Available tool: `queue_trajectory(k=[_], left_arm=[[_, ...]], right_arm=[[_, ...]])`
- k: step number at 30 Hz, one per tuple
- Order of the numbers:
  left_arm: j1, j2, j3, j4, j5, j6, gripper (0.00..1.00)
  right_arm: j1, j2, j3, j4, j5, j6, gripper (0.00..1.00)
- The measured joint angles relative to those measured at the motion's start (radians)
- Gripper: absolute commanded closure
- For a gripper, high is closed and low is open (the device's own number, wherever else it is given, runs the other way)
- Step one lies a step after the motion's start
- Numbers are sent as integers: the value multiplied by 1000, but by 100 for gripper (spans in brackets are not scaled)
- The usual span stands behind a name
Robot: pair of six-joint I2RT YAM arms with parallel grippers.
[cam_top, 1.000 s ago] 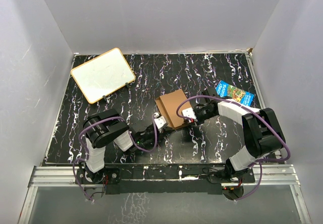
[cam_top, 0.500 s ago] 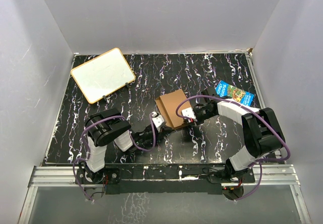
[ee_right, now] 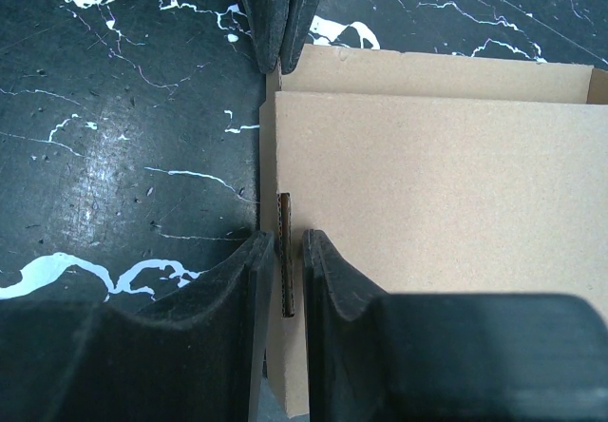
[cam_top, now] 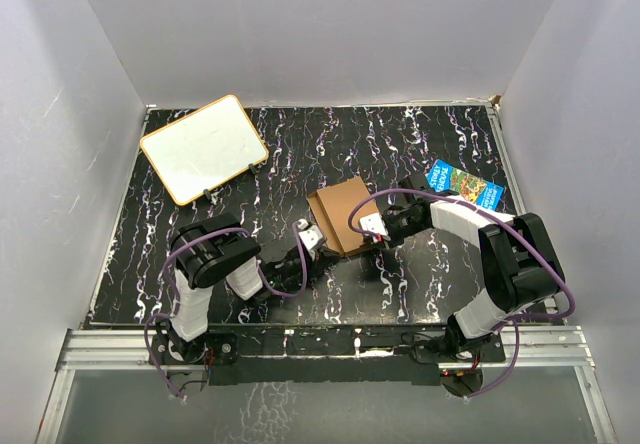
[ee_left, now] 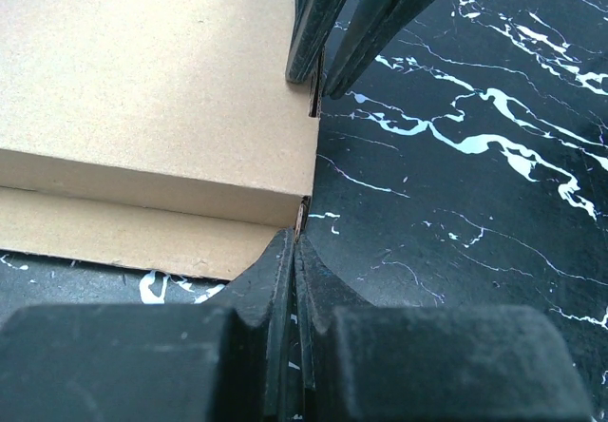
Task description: Fold the paper box
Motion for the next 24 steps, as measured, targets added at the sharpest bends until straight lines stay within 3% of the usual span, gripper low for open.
queue_trajectory(k=[14, 24], left_arm=[[0, -6, 5, -15, 1, -14, 100], [4, -115, 90, -280, 19, -14, 100]], right_arm=[[6, 1, 3, 0, 4, 1, 77], [8, 2, 8, 0, 16, 4, 77]])
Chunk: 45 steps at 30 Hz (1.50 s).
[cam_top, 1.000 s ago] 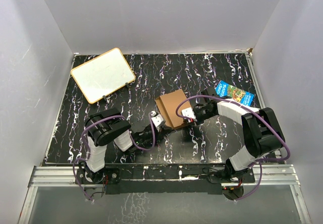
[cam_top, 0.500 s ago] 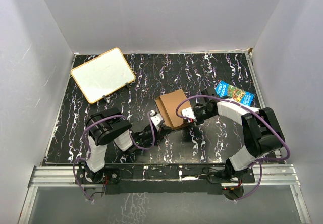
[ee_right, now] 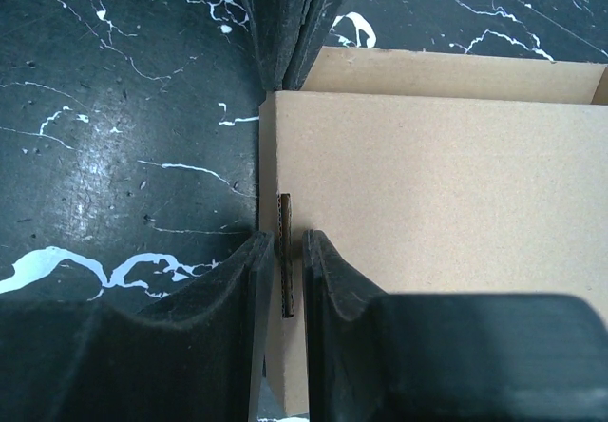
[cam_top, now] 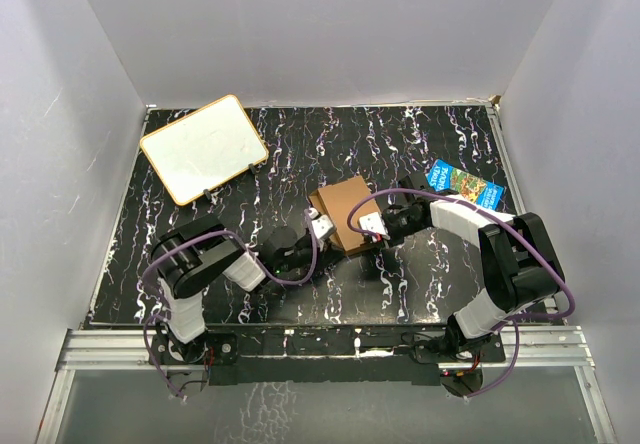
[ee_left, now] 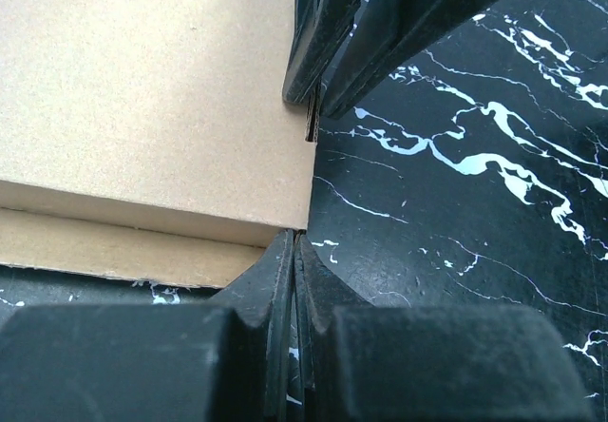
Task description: Fold the paper box
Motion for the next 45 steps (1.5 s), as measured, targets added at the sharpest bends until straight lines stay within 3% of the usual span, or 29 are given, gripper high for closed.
queue_trajectory(k=[3, 5, 6, 9, 15, 20, 24, 28, 37, 45], left_arm=[[1, -27, 33, -97, 0, 0, 97], [2, -45, 49, -153, -1, 0, 85], [2, -53, 53, -172, -3, 1, 74], [1, -103, 54, -222, -24, -3, 57], [11, -301, 47, -342, -76, -45, 34], [84, -432, 58, -512, -85, -184, 31], [204, -429, 158, -735, -76, -348, 22], [274, -406, 221, -856, -62, -513, 15], [276, -269, 211, -831, -48, -843, 5], [266, -101, 361, -864, -95, -983, 9]], right_arm=[[-1, 0, 2, 3, 8, 0, 77], [-2, 0, 4, 7, 13, 0, 77], [-2, 0, 4, 7, 14, 1, 77], [-2, 0, 4, 7, 14, 1, 77], [-2, 0, 5, 7, 14, 3, 76], [-2, 0, 5, 7, 14, 4, 76], [-2, 1, 5, 7, 14, 6, 76], [-2, 1, 5, 7, 14, 8, 76], [-2, 4, 8, 6, 13, 12, 76], [0, 6, 12, 2, 14, 19, 76]])
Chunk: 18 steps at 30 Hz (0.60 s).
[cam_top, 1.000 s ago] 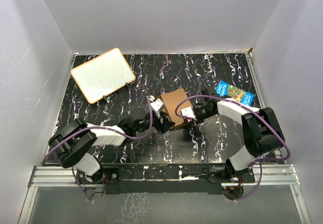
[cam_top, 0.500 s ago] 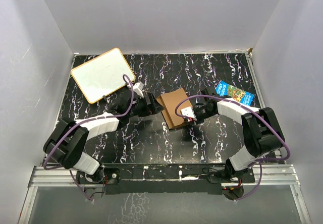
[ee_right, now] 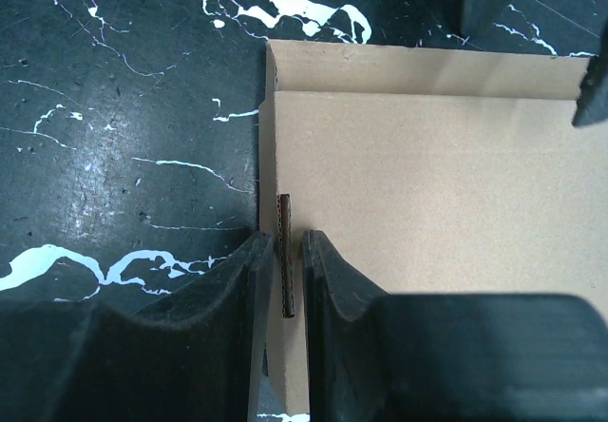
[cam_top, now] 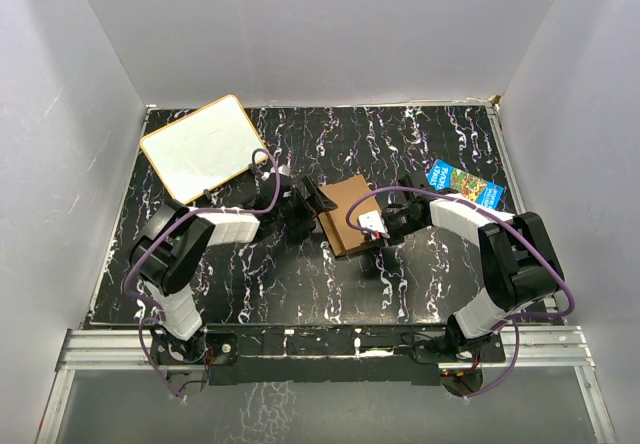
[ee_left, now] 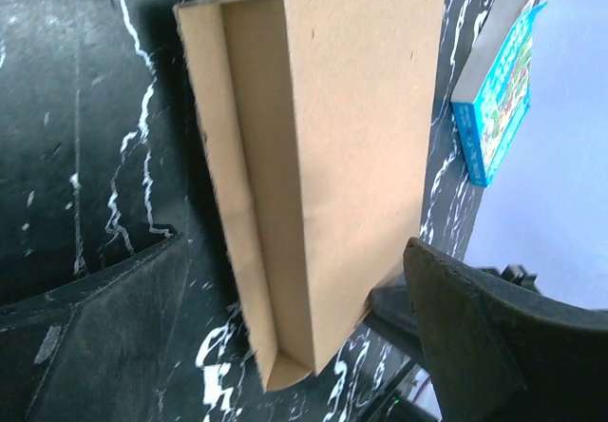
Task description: Fold the paper box
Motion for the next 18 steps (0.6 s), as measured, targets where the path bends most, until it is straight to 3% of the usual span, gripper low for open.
queue_trajectory(k=[4, 12, 18], left_arm=[[-11, 42, 68, -55, -30, -55, 21], [-36, 89, 127, -167, -78, -101, 74], [-38, 106, 178, -206, -68, -108, 82]], right_arm=[[1, 0, 0, 0, 2, 1, 76], [3, 0, 2, -1, 5, 3, 76], [4, 0, 2, -2, 8, 2, 76]])
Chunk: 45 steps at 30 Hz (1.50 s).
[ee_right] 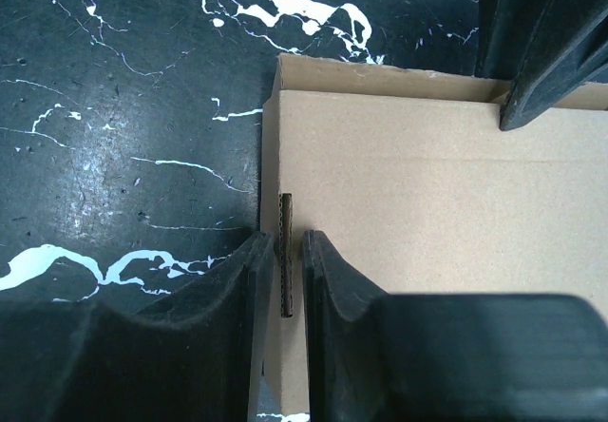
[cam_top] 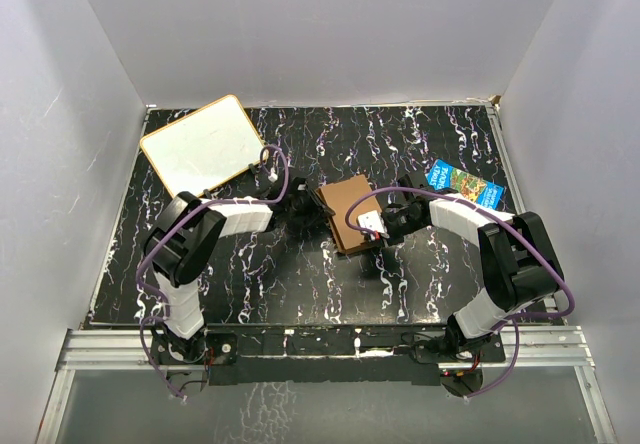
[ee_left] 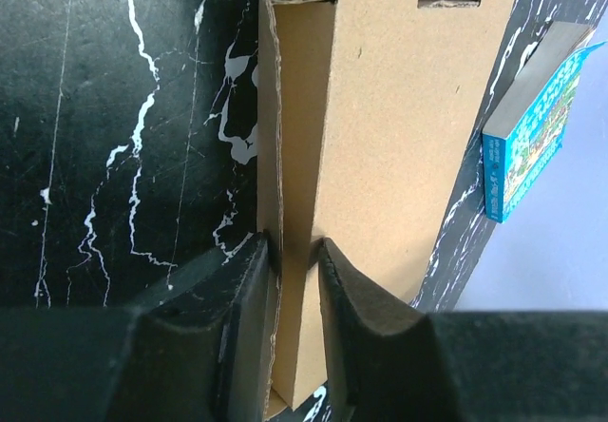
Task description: Fold the paper box
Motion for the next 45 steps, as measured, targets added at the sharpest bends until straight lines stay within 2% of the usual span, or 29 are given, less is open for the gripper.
queue_trajectory(k=[3, 6, 9, 11, 13, 15, 22, 27, 34, 37, 41, 45], left_arm=[[-2, 5, 16, -23, -2, 5, 83], [-4, 5, 25, -39, -9, 11, 93], [-7, 4, 34, -55, -17, 17, 93], [-10, 4, 39, -64, -25, 23, 84], [-11, 4, 46, -75, -27, 30, 58], [-12, 2, 50, -90, -35, 49, 39], [-18, -16, 47, -101, -70, 82, 24], [-6, -25, 47, -92, -67, 120, 10], [60, -23, 61, -98, -60, 171, 9], [85, 16, 121, -132, -50, 183, 13], [100, 89, 223, -172, -50, 194, 22], [100, 122, 269, -201, -50, 200, 41]], right_arm=[[0, 0, 0, 0, 0, 0, 76], [0, 0, 0, 0, 0, 0, 76], [0, 0, 0, 0, 0, 0, 76], [0, 1, 1, 0, 0, 0, 76], [0, 3, 3, -2, 0, 0, 76], [0, 4, 3, -2, 0, 0, 76], [0, 4, 4, -3, 0, 0, 76], [0, 4, 4, -3, 0, 0, 76], [0, 4, 4, -3, 0, 0, 76], [0, 4, 4, -3, 0, 0, 76], [0, 4, 4, -3, 0, 1, 76], [0, 4, 5, -3, 0, 0, 76]])
